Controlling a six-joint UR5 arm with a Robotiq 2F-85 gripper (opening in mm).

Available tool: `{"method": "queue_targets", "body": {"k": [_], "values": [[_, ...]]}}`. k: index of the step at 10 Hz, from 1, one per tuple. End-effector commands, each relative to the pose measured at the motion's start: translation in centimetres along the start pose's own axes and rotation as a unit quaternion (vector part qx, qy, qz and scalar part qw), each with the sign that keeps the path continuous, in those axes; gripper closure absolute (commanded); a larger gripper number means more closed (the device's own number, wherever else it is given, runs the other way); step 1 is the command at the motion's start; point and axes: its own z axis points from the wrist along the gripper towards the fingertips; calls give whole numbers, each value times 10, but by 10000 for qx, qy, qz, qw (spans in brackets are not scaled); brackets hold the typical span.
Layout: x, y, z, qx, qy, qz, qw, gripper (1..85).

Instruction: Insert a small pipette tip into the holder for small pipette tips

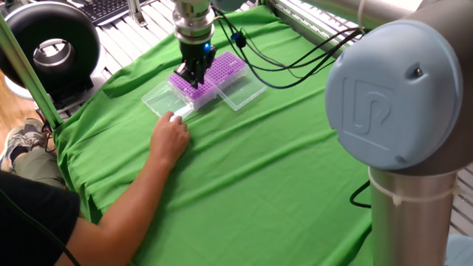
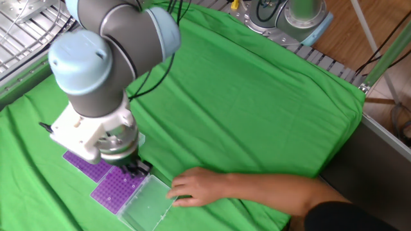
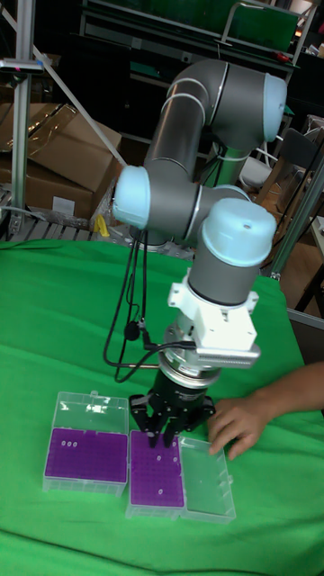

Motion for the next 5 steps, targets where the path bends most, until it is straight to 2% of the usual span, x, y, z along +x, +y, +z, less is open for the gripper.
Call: {"method": "queue_targets", "body": {"k": [1,5], "values": [[1,17,4,-66,28,264,9996,600],[7,19,8,-19,88,354,9993,613]]}}
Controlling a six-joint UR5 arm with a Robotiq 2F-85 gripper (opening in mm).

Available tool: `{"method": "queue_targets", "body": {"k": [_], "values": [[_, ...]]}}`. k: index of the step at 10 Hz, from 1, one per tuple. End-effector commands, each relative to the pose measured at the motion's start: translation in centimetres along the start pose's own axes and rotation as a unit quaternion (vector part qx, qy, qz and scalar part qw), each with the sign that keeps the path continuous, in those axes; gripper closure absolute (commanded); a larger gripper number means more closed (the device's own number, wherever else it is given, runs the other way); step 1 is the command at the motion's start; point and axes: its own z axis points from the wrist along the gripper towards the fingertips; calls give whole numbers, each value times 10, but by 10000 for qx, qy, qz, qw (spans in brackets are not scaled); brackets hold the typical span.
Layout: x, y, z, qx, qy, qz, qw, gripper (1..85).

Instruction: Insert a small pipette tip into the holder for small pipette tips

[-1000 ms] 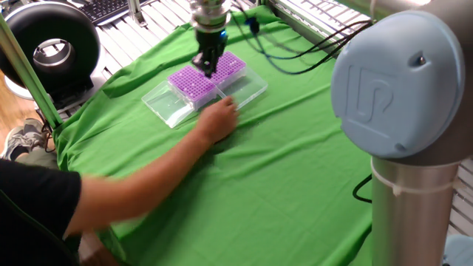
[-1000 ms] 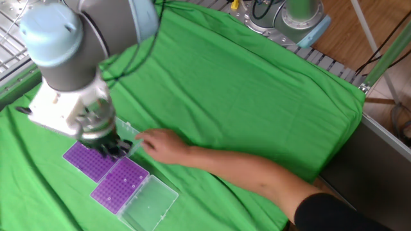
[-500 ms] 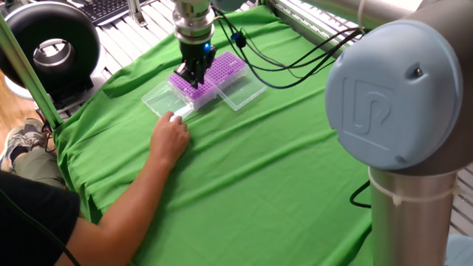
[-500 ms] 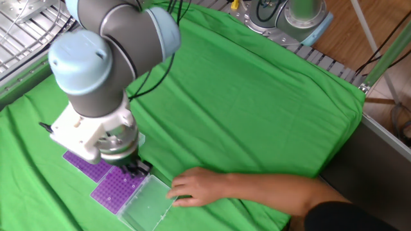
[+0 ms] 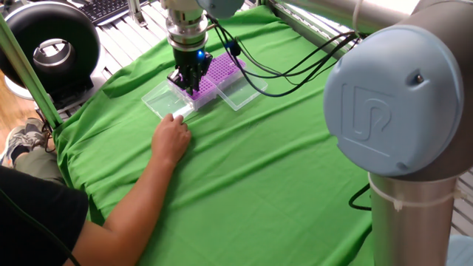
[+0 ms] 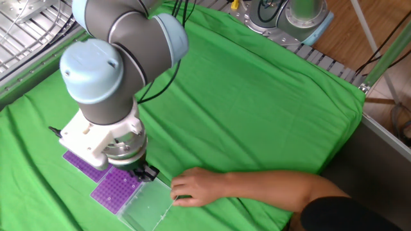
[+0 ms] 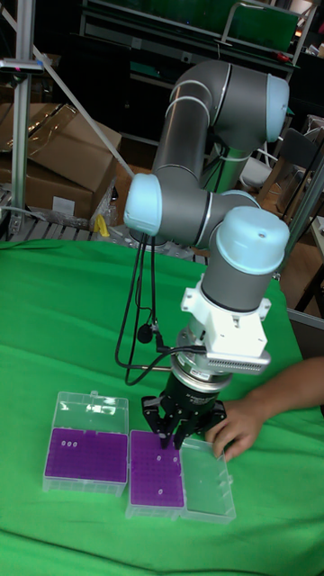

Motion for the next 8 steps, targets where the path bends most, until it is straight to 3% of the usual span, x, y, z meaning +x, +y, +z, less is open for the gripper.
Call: {"method": "queue_targets", "body": {"k": [1,8], "values": [[3,4,2,-27,32,113,9999,617],[7,-1,-4,85,150,64,9998,623]]}}
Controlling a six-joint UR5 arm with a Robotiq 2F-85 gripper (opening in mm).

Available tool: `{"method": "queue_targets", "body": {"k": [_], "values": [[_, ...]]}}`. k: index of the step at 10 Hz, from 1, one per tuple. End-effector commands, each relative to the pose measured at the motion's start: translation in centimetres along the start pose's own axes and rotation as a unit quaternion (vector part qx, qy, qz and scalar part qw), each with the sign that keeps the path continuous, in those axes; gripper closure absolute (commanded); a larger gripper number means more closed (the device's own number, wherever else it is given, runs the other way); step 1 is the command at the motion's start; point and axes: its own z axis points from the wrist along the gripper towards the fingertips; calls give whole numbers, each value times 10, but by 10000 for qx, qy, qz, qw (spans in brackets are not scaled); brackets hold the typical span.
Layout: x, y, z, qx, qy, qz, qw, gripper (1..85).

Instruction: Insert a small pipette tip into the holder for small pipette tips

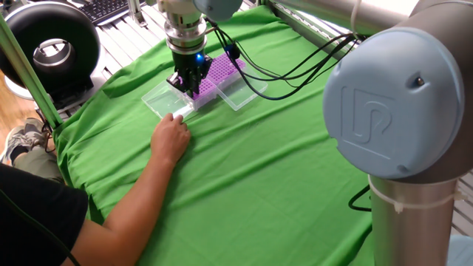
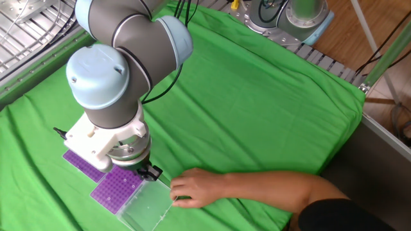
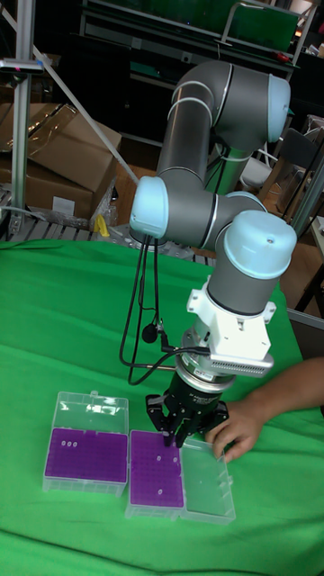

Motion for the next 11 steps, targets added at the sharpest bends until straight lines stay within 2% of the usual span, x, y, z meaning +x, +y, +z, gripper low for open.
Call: {"method": "queue_targets", "body": {"k": [1,8,11], "values": [[0,0,-2,-20,10,26,10000,623],[-2,3,0,-47,-31,34,10000,657],[0,0,-3,40,24,-6,10000,657]]}}
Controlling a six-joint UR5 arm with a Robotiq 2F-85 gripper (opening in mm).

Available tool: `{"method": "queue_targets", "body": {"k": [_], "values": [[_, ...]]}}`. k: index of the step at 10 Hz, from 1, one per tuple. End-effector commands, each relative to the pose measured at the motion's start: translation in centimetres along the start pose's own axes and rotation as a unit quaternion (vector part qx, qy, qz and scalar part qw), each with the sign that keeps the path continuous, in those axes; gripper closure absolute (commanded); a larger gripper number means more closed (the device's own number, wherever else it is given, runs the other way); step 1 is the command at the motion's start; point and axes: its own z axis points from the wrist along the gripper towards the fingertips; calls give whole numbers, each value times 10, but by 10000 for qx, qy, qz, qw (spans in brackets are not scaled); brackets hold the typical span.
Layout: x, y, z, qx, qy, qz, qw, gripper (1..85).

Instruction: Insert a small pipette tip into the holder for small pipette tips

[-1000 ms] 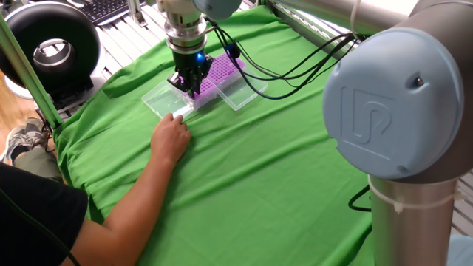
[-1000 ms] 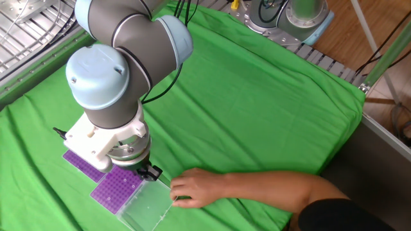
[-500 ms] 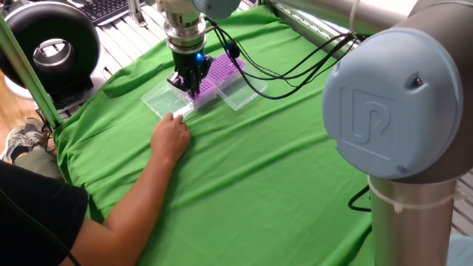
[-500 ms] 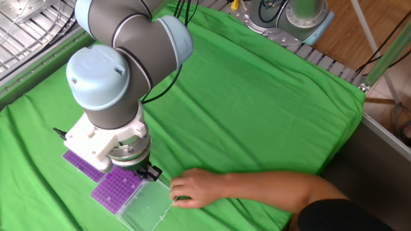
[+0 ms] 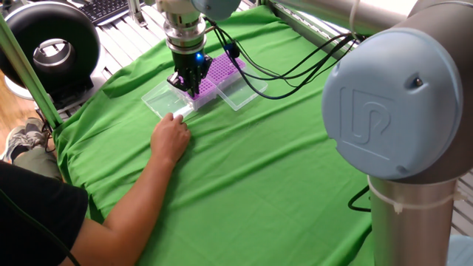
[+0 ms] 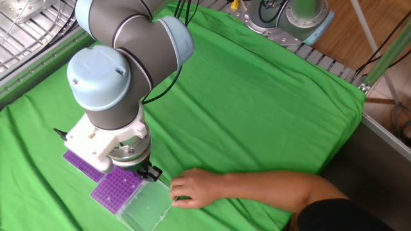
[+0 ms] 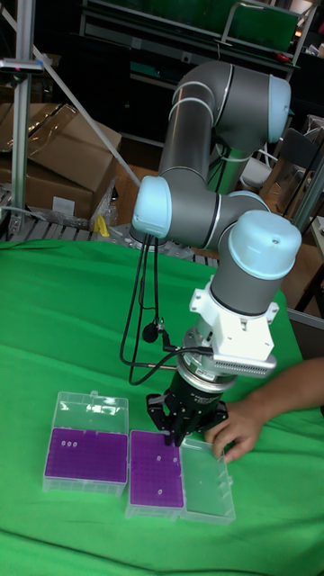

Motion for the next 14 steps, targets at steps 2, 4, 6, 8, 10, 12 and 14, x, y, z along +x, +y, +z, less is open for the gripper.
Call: {"method": "queue_targets", "body": {"k": [2,4,6,8,10,12,14], "values": [[0,2,-1,-27,1,13,10000,657],[-1,4,0,-56,-17,21,10000,657],[-1,4,0,-63,-18,37,10000,657],[-1,5,1,-56,-17,44,10000,657],[-2,5,2,-54,-32,44,10000,657],[-3,5,4,-67,-64,45,9999,660],[-5,5,7,-79,-96,45,9999,673]]}}
